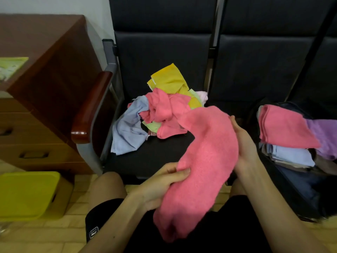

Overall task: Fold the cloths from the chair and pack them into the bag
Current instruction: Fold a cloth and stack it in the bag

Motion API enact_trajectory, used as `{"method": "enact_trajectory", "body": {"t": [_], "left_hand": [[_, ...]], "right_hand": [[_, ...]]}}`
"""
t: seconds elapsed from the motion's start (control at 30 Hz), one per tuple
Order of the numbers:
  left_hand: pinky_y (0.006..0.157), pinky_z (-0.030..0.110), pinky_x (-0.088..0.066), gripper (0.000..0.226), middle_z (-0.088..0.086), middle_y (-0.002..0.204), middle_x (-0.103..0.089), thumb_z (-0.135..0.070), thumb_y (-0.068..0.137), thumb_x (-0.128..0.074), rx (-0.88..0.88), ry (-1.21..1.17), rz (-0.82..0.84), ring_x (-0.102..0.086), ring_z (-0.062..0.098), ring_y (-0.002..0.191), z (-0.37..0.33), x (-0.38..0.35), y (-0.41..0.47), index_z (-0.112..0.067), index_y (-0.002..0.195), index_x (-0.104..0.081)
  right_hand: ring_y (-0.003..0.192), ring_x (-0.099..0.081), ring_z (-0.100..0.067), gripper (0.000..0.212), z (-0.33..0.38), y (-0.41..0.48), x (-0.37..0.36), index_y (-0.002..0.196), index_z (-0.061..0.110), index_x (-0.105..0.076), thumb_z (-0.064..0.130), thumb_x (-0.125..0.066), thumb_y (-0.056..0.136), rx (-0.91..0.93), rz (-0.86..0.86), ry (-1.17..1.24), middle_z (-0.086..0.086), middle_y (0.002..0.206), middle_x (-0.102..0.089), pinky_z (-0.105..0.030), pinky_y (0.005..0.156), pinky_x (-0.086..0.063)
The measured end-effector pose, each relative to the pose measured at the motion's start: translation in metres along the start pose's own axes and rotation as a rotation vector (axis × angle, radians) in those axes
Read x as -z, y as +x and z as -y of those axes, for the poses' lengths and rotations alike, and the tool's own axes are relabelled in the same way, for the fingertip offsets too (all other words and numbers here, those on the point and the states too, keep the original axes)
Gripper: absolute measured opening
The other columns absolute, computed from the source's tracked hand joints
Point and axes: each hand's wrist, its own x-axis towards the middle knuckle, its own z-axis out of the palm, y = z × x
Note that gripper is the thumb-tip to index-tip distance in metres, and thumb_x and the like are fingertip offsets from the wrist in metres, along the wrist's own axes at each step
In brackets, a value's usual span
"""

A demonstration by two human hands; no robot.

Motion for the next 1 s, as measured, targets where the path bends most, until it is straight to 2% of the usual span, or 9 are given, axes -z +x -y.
{"method": "enact_trajectory", "body": {"t": [0.13,0.27,0.4,0.5,0.63,0.7,0.77,0.87,1.0], "left_hand": [[0.083,0.030,-0.056,0.035,0.012,0.106,-0.074,-0.026,0.083,-0.067,-0.097,-0.069,-0.217,-0.071,0.019,0.096,-0.009,-0.008,0.007,-0.007,0.112,-0.071],[0.080,0.022,-0.055,0.016,-0.003,0.109,-0.072,-0.032,0.097,-0.058,-0.208,0.012,-0.379,-0.069,0.008,0.097,-0.016,-0.008,0.013,-0.026,0.111,-0.063],[0.101,0.032,-0.050,0.017,-0.013,0.119,-0.060,-0.044,0.095,-0.057,-0.253,0.153,-0.444,-0.060,0.006,0.112,-0.016,-0.008,0.015,-0.039,0.111,-0.053],[0.107,0.042,-0.046,0.064,-0.006,0.135,-0.057,-0.061,0.079,-0.066,-0.284,0.235,-0.447,-0.057,0.014,0.123,-0.020,-0.006,0.014,-0.032,0.134,-0.050],[0.100,0.028,-0.048,0.030,-0.008,0.121,-0.064,-0.016,0.094,-0.061,-0.336,0.236,-0.424,-0.061,0.007,0.114,-0.029,0.002,0.012,-0.030,0.120,-0.056],[0.099,0.031,-0.051,0.035,-0.004,0.119,-0.069,-0.005,0.093,-0.060,-0.339,0.200,-0.351,-0.064,0.014,0.113,-0.036,0.004,0.008,-0.029,0.118,-0.058],[0.094,0.032,-0.055,0.035,-0.003,0.117,-0.072,-0.004,0.094,-0.059,-0.346,0.150,-0.289,-0.067,0.015,0.110,-0.041,0.004,0.006,-0.023,0.124,-0.059],[0.097,0.032,-0.053,0.040,0.001,0.123,-0.070,-0.015,0.090,-0.062,-0.380,0.148,-0.267,-0.066,0.017,0.115,-0.048,0.004,0.008,-0.017,0.130,-0.058],[0.091,0.025,-0.055,0.036,-0.008,0.118,-0.072,-0.019,0.090,-0.062,-0.454,0.281,-0.292,-0.066,0.011,0.113,-0.060,0.006,0.011,-0.023,0.125,-0.059]], "right_hand": [[0.111,-0.067,-0.033,0.092,-0.055,-0.014,0.011,0.119,0.006,-0.072,0.083,-0.039,0.080,-0.146,0.066,-0.012,-0.020,0.123,-0.068,-0.043,0.087,-0.059],[0.136,-0.042,-0.045,0.120,-0.103,-0.030,0.030,0.136,-0.002,-0.055,0.058,-0.094,0.040,-0.310,0.141,-0.097,-0.034,0.144,-0.043,-0.038,0.102,-0.042],[0.123,-0.060,-0.031,0.056,-0.091,-0.030,0.026,0.125,0.007,-0.067,0.035,-0.080,0.079,-0.096,0.235,-0.277,-0.019,0.128,-0.065,-0.045,0.107,-0.041],[0.103,-0.070,-0.026,0.037,-0.080,-0.030,0.025,0.112,0.009,-0.072,0.033,-0.067,0.084,0.057,0.147,-0.447,-0.011,0.105,-0.075,-0.047,0.093,-0.053],[0.088,-0.072,-0.019,0.024,-0.062,-0.027,0.022,0.106,0.013,-0.071,0.024,-0.050,0.099,0.186,0.040,-0.551,-0.008,0.096,-0.077,-0.033,0.072,-0.060],[0.085,-0.072,-0.016,0.025,-0.047,-0.024,0.018,0.100,0.012,-0.071,0.024,-0.050,0.101,0.211,-0.046,-0.442,-0.006,0.093,-0.077,-0.030,0.073,-0.060],[0.089,-0.072,-0.015,0.026,-0.040,-0.022,0.017,0.103,0.013,-0.071,0.030,-0.051,0.102,0.174,-0.065,-0.411,-0.003,0.095,-0.076,-0.032,0.079,-0.059],[0.090,-0.070,-0.015,0.021,-0.044,-0.030,0.013,0.104,0.018,-0.067,0.035,-0.058,0.095,0.125,0.090,-0.655,0.000,0.098,-0.074,-0.032,0.079,-0.054],[0.089,-0.071,-0.020,0.027,-0.022,-0.028,0.010,0.105,0.006,-0.070,0.022,-0.071,0.083,0.353,0.032,-0.587,-0.010,0.098,-0.076,-0.031,0.072,-0.058]]}}
